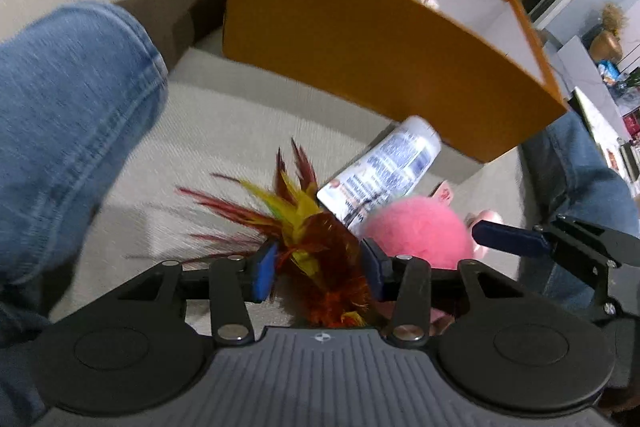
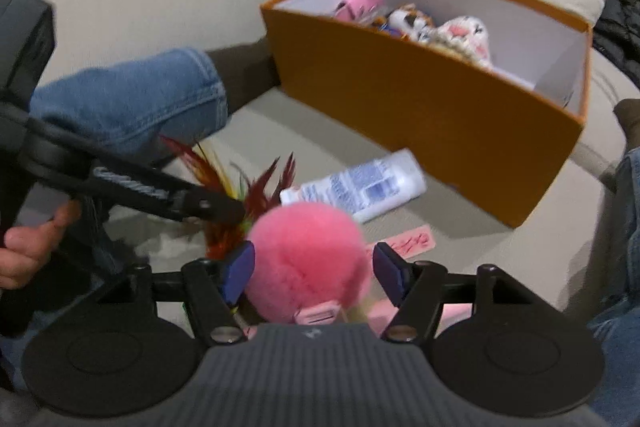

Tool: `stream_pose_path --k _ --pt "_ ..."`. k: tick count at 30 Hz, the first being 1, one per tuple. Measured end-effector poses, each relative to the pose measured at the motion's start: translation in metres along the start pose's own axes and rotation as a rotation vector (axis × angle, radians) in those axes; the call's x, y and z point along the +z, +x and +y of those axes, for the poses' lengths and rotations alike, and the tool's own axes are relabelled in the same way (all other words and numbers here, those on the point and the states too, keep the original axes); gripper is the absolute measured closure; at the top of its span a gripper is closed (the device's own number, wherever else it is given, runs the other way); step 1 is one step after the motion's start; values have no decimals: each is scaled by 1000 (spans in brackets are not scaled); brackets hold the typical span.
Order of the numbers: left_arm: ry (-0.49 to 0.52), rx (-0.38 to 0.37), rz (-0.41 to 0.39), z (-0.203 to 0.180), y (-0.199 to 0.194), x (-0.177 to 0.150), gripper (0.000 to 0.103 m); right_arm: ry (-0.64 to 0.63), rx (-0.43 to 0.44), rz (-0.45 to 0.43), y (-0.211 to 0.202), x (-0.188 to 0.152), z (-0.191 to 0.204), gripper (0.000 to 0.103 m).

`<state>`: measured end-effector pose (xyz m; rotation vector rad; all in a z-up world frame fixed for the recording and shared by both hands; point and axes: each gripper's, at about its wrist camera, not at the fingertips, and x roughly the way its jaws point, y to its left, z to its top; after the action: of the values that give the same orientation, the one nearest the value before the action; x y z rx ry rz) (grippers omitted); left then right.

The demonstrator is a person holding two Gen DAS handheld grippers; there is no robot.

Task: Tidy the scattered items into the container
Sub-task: 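Grasp the feather toy with the left gripper while the right grasps the pink pom-pom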

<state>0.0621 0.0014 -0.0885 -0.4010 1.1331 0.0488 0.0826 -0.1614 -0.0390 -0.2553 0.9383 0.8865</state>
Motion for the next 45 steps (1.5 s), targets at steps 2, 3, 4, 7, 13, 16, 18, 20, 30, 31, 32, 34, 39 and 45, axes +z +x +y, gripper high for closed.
stream_pose_path --k 2,3,4,7,13,16,18,20,30,31,32,34,39,45 --pt "-14 2 18 2 8 -3 52 -13 1 16 8 -1 1 36" --pt "-21 11 27 4 12 -4 52 -20 -1 24 13 -1 2 36" --pt "-27 20 31 5 15 -5 52 -24 -4 29 17 -2 3 36" --pt "-48 27 38 10 22 -5 52 -34 -11 40 28 -2 3 36" --pt "-13 28 13 10 25 -8 69 -25 -1 52 46 -2 -2 43" --pt "-9 19 -4 12 24 -11 87 1 19 28 46 -1 -8 49" --pt "-14 7 -21 15 20 -13 96 26 36 16 44 0 -11 54" --pt "-10 -4 -41 16 15 -15 97 37 38 5 40 0 -12 55" --pt "-4 -75 -169 14 -35 -18 103 59 55 -119 2 4 -13 56" --pt "-5 -76 -172 15 -37 -17 103 60 51 -128 -2 5 -14 56" --pt "-5 -76 -173 14 -38 -17 103 59 45 -135 -5 6 -14 56" --pt "0 -70 -166 12 -38 -18 103 64 40 -146 -8 7 -16 56" --pt "35 22 -152 2 -37 -20 42 89 32 -164 -17 6 -22 56" --pt "163 35 -81 -18 -26 -30 34 116 20 -165 -17 4 -29 56"
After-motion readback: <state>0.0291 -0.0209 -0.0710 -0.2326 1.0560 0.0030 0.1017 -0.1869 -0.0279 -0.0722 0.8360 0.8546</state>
